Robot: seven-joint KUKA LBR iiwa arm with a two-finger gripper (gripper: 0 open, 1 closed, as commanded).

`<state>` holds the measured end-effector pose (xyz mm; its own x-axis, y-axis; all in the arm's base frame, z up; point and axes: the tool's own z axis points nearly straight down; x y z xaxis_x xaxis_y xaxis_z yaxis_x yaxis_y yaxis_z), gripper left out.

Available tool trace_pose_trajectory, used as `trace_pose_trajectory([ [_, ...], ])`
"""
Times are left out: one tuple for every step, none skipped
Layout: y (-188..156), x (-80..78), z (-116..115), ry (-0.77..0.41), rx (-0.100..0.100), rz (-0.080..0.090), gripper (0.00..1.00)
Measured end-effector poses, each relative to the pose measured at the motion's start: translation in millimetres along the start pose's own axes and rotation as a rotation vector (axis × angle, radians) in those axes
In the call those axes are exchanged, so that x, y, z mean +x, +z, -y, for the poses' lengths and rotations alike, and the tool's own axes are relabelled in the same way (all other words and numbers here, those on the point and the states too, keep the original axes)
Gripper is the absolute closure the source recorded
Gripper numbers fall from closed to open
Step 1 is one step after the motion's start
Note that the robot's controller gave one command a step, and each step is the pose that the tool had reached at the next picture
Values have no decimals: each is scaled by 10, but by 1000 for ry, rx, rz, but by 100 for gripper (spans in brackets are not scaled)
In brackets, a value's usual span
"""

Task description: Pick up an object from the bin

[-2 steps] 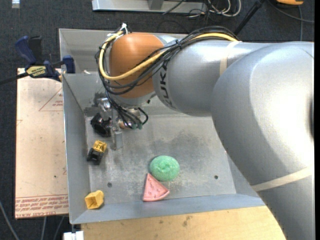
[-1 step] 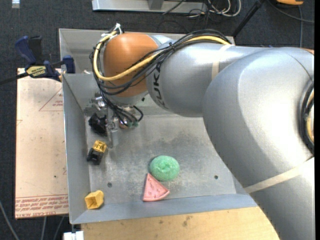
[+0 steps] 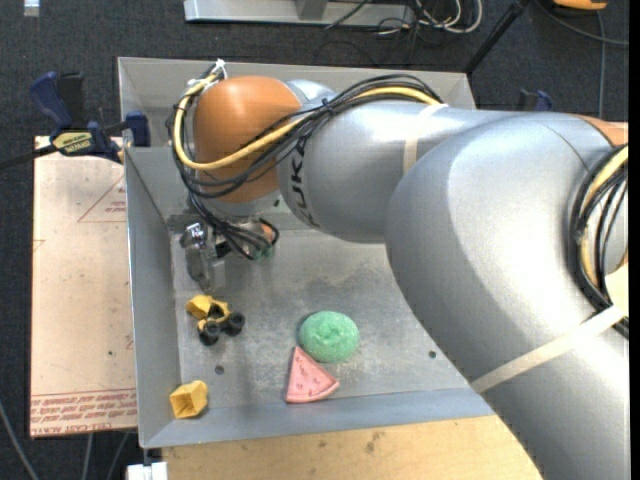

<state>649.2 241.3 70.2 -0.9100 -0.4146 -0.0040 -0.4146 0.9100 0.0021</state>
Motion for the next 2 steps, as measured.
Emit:
trace_pose_trajectory([
  [1,1,2,0,0,0,0],
  [1,1,2,0,0,0,0],
])
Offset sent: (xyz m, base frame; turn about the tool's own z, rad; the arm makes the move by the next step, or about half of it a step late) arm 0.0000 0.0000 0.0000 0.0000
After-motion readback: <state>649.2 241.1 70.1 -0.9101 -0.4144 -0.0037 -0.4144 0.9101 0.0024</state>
